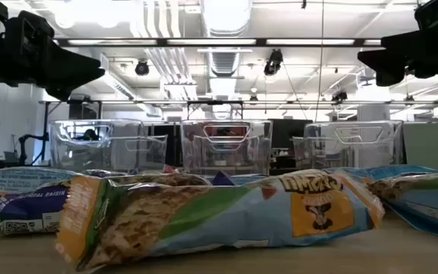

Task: Pick and place Granola Bars by type

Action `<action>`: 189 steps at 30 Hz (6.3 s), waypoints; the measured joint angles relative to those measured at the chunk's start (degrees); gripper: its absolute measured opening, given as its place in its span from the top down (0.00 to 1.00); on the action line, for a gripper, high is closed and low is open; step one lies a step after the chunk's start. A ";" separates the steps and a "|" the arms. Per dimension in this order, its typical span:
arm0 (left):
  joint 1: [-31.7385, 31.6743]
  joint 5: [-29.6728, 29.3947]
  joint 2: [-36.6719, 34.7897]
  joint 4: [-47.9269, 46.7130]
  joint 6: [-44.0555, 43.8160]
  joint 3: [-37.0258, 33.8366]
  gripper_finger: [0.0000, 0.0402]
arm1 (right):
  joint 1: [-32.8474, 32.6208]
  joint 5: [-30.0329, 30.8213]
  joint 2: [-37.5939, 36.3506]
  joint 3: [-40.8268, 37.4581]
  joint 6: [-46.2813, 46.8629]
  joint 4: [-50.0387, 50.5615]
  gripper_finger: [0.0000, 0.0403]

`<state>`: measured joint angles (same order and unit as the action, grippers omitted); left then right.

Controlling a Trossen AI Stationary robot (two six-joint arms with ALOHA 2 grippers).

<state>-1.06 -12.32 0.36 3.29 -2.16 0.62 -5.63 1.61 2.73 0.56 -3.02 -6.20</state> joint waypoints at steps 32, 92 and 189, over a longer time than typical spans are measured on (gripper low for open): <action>0.02 0.02 -0.02 -0.02 0.00 0.00 0.63 | -0.02 0.00 0.01 0.00 -0.01 0.00 0.38; 0.02 0.02 0.02 -0.35 0.00 0.02 0.63 | -30.77 -8.62 75.43 49.79 55.45 55.32 0.42; 0.02 0.02 0.00 -0.35 0.00 0.02 0.63 | -21.86 12.05 82.96 49.28 60.49 40.27 0.48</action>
<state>-1.04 -12.29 0.36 2.93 -2.16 0.64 -27.49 13.66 85.69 49.83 57.47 34.08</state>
